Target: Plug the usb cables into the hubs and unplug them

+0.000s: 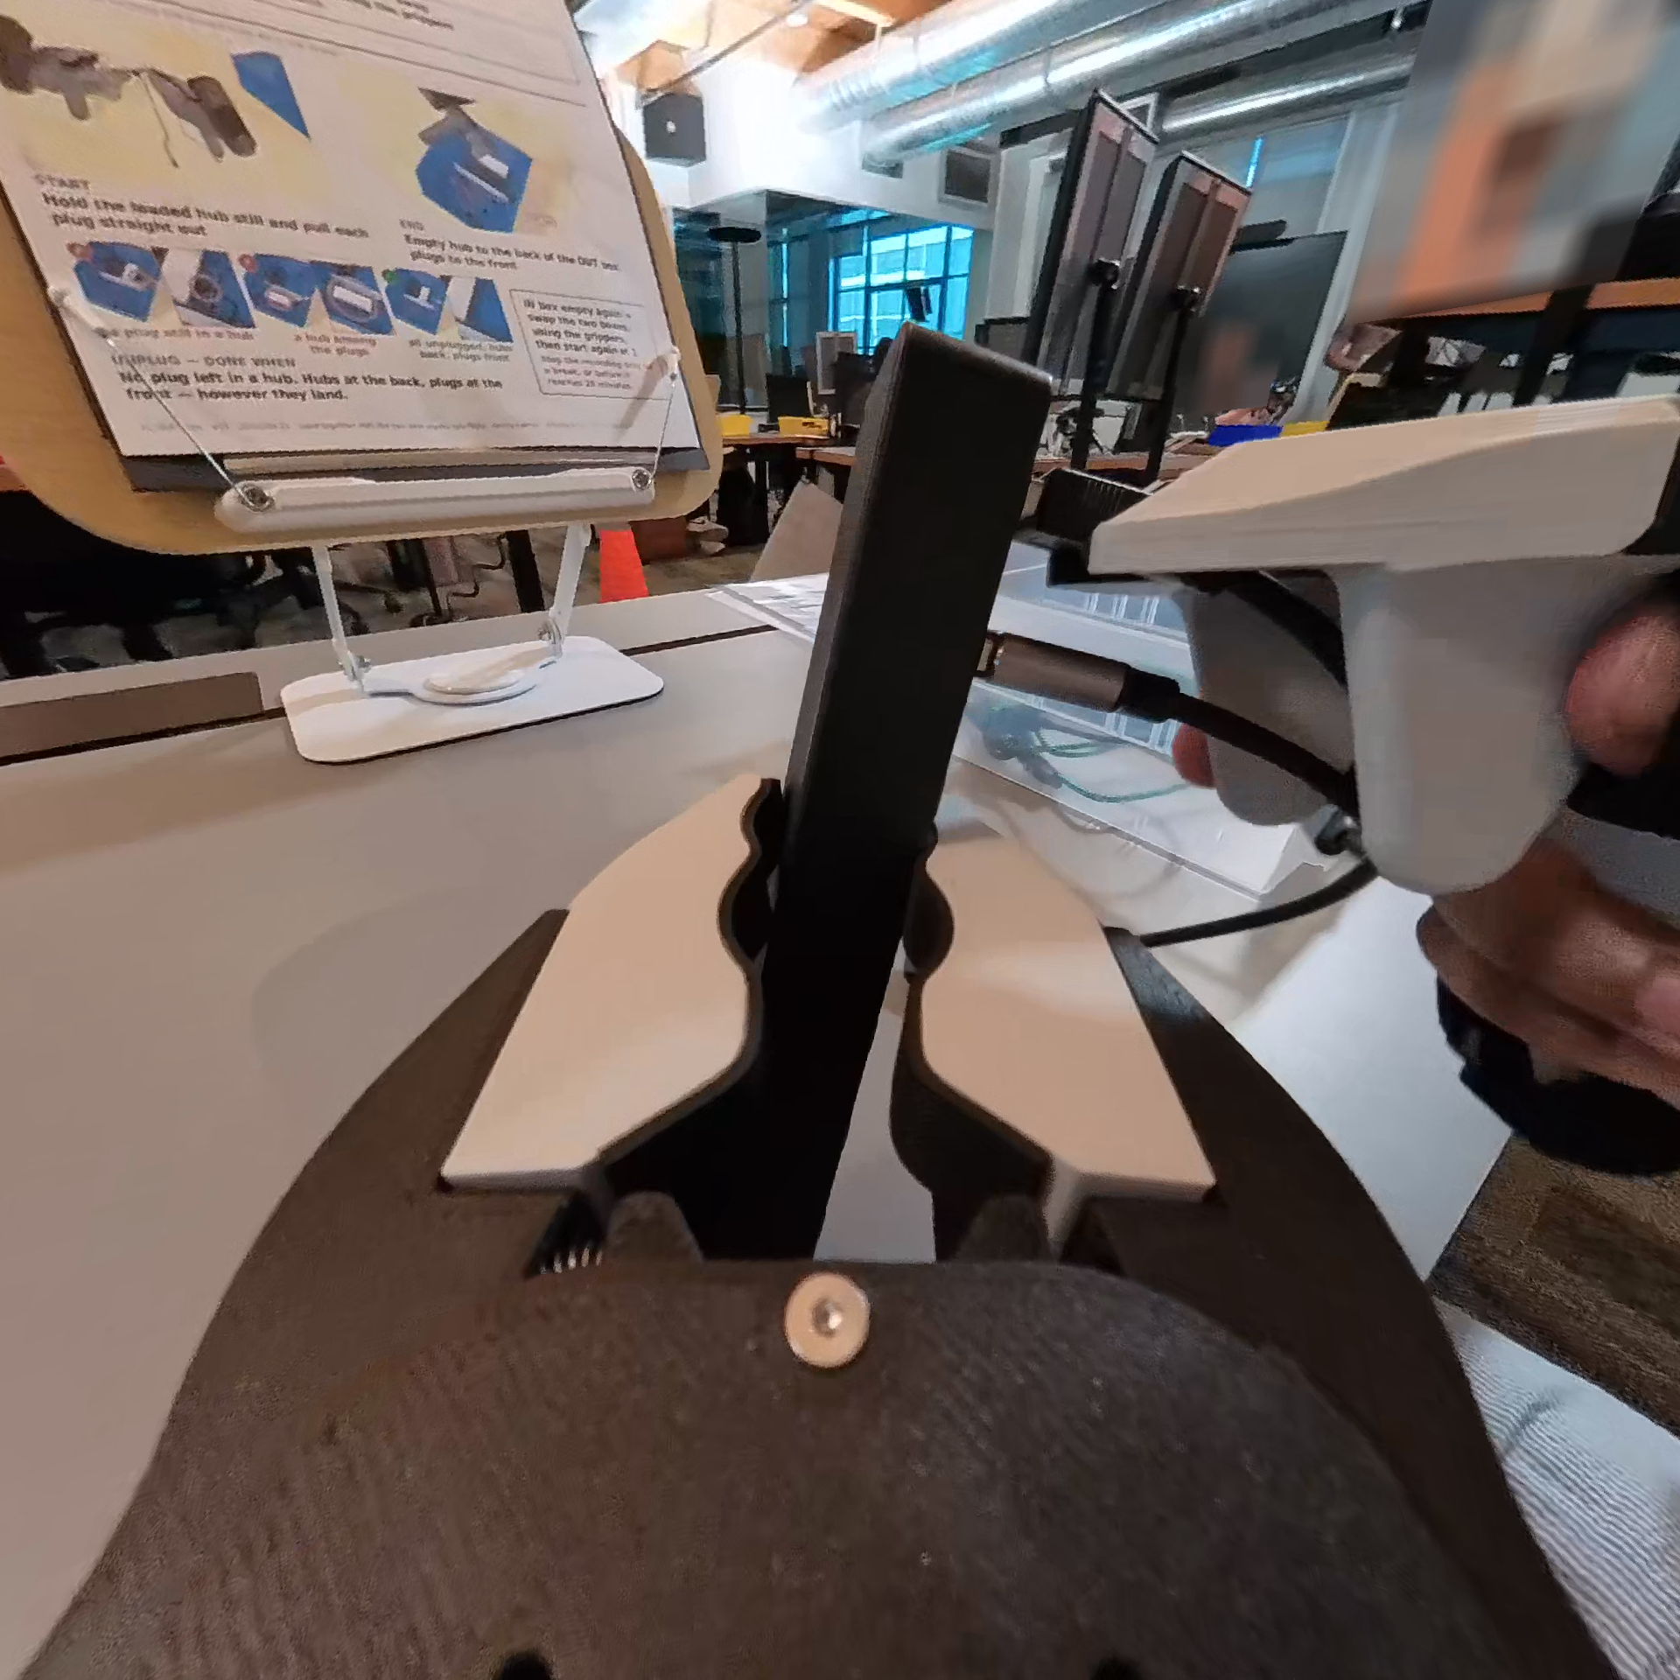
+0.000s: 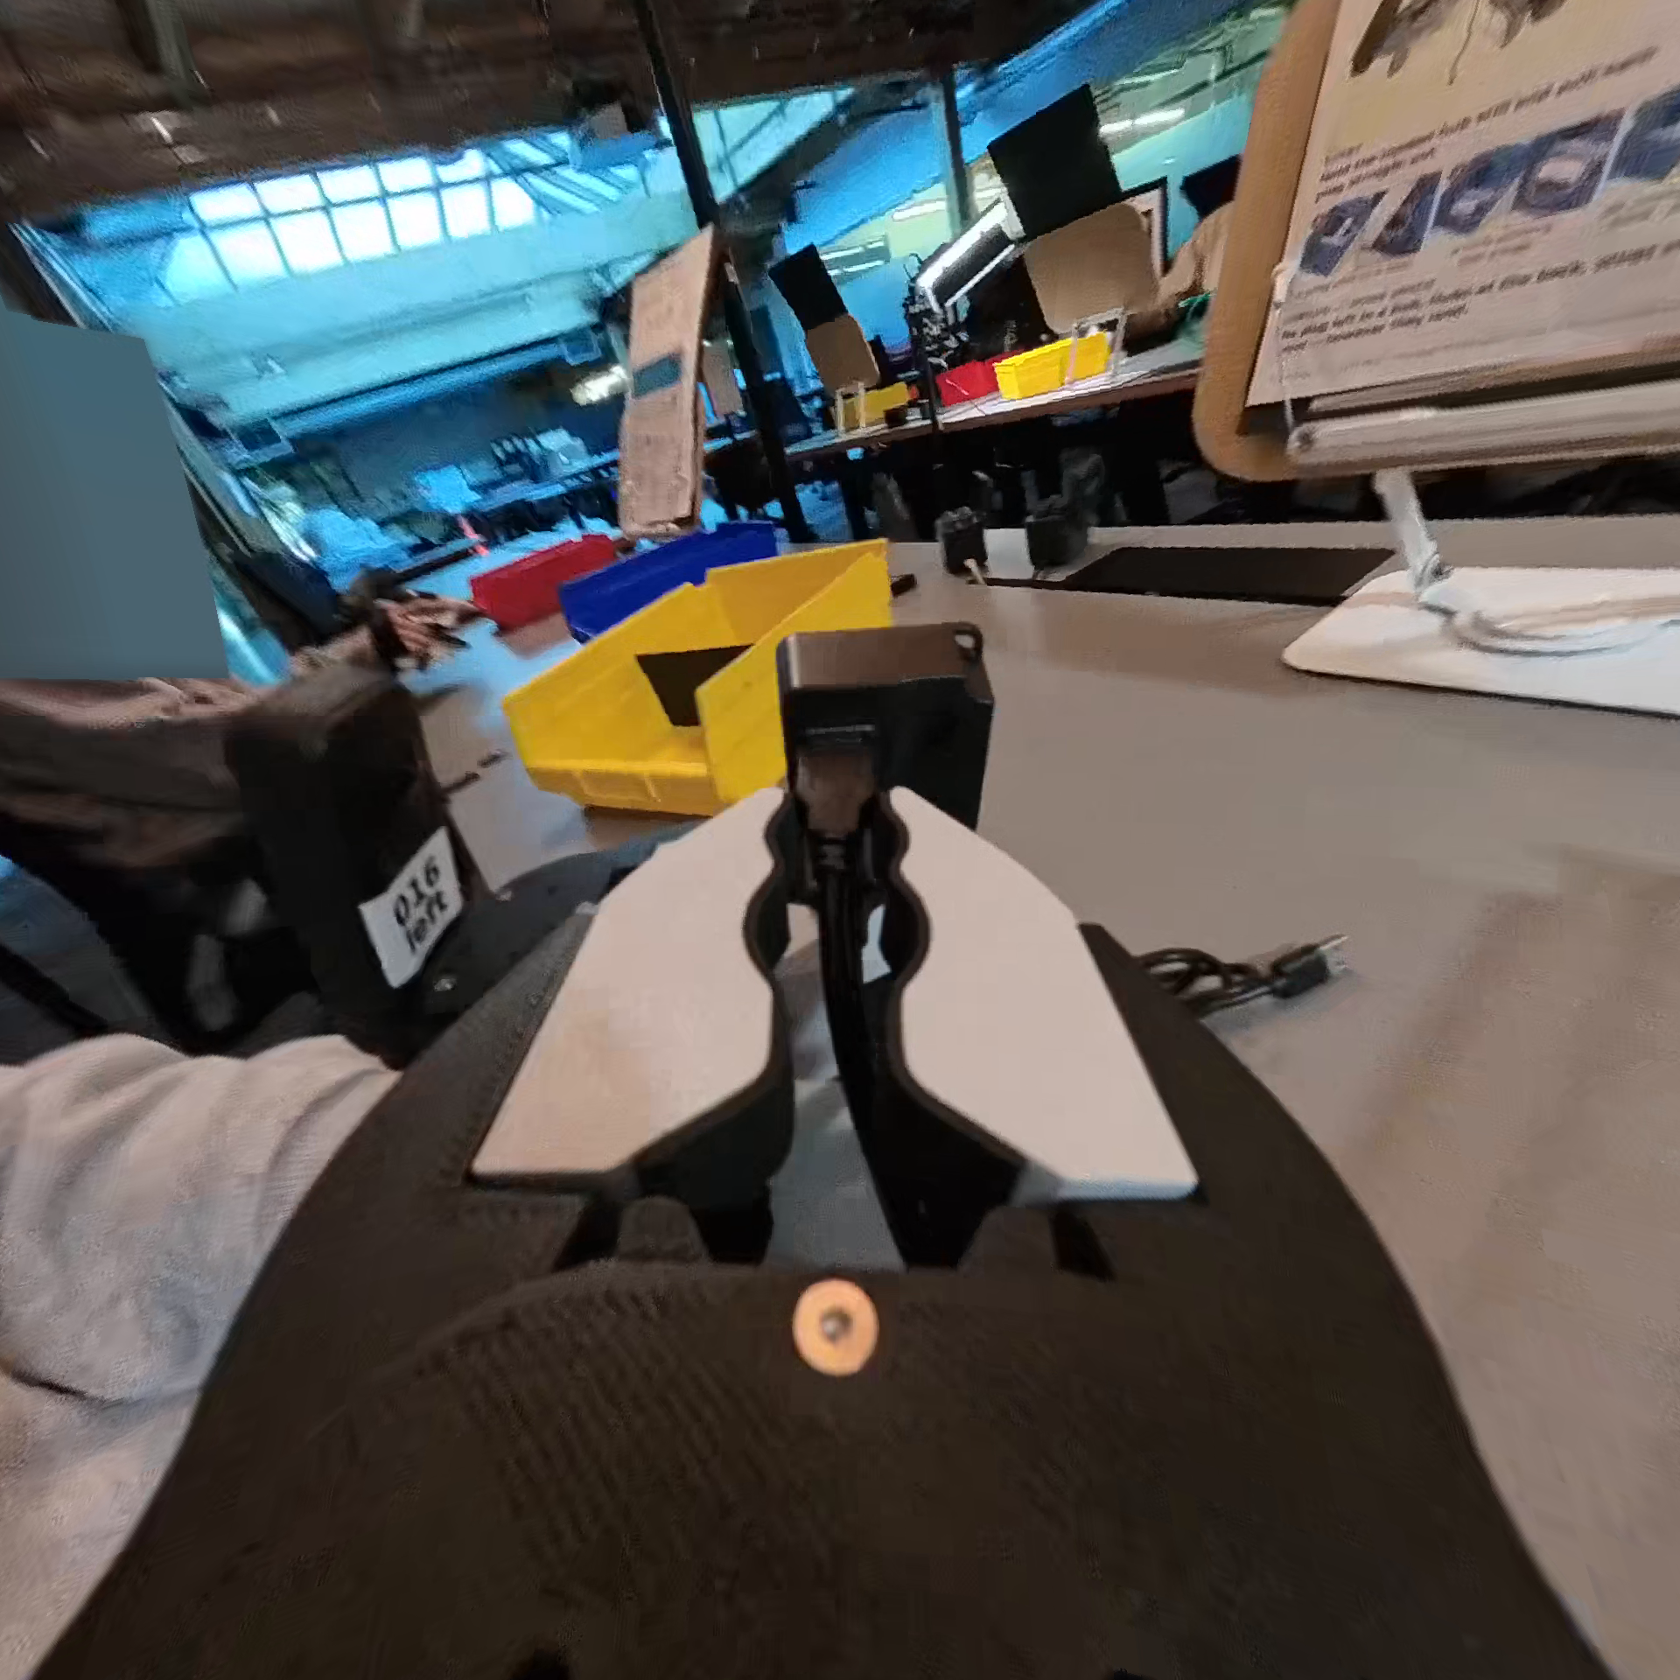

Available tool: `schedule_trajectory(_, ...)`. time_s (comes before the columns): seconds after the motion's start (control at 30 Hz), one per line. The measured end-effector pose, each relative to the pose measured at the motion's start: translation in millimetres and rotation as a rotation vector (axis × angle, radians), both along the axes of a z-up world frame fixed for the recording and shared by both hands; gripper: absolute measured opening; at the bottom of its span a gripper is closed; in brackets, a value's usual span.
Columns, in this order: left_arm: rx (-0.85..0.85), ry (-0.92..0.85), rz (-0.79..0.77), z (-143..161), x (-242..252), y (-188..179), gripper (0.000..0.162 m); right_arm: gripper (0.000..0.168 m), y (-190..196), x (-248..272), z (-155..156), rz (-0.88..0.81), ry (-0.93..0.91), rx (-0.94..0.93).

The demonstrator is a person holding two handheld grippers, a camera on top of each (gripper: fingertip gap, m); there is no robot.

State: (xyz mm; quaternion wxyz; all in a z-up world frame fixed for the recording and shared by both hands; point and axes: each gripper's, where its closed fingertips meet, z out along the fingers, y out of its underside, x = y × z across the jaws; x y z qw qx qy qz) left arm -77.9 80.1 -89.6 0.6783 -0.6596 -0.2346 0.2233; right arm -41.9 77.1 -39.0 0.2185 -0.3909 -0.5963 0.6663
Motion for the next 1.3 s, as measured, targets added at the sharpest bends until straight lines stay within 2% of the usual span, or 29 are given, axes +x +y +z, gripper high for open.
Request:
schedule_trajectory(0.07,0.007,-0.003,-0.007,1,0,-1,0.027,0.016,-2,0,1,0.107,-0.052,-0.144)
schedule_trajectory(0.13,0.008,-0.006,-0.023,1,2,-1,0.027,0.016,-1,1,1,0.185,-0.066,-0.205)
schedule_trajectory(0.2,0.06,-0.054,0.032,2,-7,-9,0.027,0.016,-1,4,2,0.189,0.003,-0.089)
schedule_trajectory(0.27,0.267,-0.32,0.124,-2,-47,-53,0.025,0.016,11,7,10,0.108,0.085,0.037)
schedule_trajectory(0.33,0.228,-0.209,0.22,5,-65,-86,0.026,0.016,23,5,19,0.045,0.084,0.01)
schedule_trajectory(0.4,0.226,-0.167,0.198,17,-59,-82,0.026,0.016,28,2,19,0.043,0.094,-0.017)
schedule_trajectory(0.5,0.138,-0.096,0.154,14,-50,-68,0.026,0.016,44,-4,22,0.033,0.117,-0.079)
schedule_trajectory(0.63,0.109,-0.014,0.137,16,-51,-70,0.026,0.016,111,-7,43,-0.137,0.196,-0.166)
schedule_trajectory(0.73,0.107,-0.014,0.115,13,-49,-66,0.026,0.016,160,-2,78,-0.231,0.298,-0.186)
schedule_trajectory(0.9,0.075,0.0,0.103,9,-46,-58,0.026,0.016,205,15,172,-0.201,0.496,-0.264)
schedule_trajectory(1.0,0.077,-0.004,0.106,8,-47,-59,0.026,0.016,231,14,190,-0.271,0.568,-0.255)
schedule_trajectory(1.1,0.106,-0.031,0.115,8,-49,-62,0.026,0.016,256,-12,160,-0.351,0.498,-0.158)
schedule_trajectory(1.2,0.121,-0.046,0.117,8,-51,-65,0.026,0.016,275,-39,108,-0.374,0.372,-0.165)
schedule_trajectory(1.3,0.118,-0.042,0.111,8,-50,-64,0.026,0.016,292,-65,48,-0.399,0.165,-0.131)
